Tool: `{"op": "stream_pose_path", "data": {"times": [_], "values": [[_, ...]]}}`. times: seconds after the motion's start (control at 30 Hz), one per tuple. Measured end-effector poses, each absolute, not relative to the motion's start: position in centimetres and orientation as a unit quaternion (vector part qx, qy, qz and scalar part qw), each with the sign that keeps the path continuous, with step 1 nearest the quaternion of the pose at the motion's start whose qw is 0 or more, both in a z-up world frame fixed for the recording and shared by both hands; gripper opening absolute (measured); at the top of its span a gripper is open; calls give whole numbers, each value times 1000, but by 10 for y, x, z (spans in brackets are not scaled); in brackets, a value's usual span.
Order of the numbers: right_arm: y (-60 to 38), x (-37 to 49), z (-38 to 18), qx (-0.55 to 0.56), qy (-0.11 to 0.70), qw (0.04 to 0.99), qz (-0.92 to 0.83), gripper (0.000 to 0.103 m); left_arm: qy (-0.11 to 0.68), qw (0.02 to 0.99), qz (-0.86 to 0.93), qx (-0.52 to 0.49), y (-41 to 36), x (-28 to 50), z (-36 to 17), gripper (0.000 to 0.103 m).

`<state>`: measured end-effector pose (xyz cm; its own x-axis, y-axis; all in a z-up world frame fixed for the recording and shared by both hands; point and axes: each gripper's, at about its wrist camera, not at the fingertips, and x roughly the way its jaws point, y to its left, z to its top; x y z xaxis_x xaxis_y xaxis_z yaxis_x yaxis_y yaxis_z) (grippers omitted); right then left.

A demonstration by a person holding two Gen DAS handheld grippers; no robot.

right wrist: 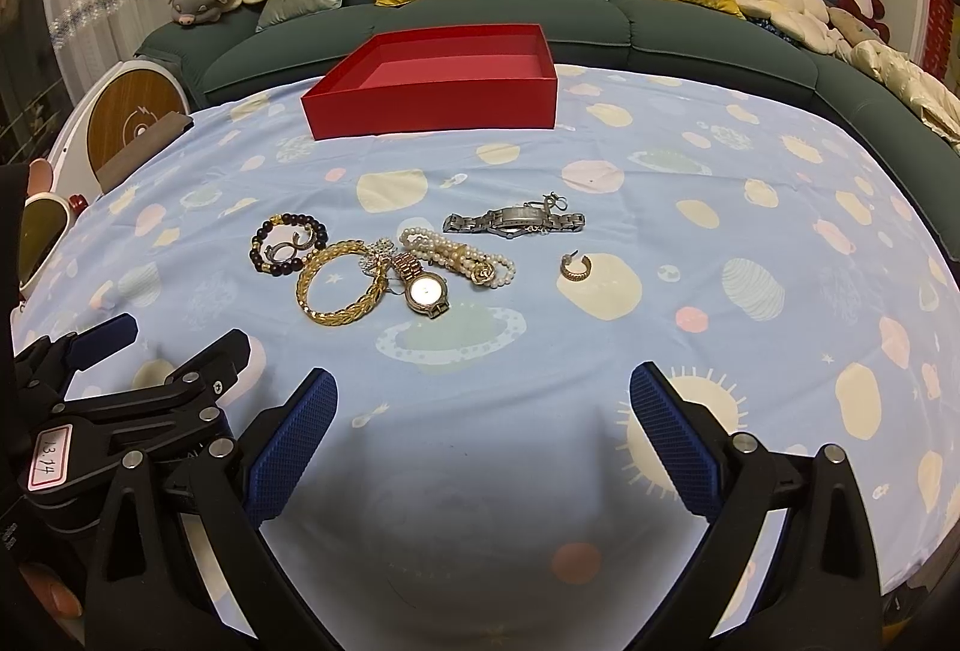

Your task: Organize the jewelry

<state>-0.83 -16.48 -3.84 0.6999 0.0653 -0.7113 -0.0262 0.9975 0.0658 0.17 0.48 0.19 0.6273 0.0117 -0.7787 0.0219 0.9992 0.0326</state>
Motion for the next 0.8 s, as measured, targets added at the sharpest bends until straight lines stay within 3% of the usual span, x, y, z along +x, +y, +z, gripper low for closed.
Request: {"op": "stream_pose_path", "data": {"times": [0.8], "values": [[-164,-9,-38,25,386,922,24,96,430,902,-2,19,6,3,3,97]]}}
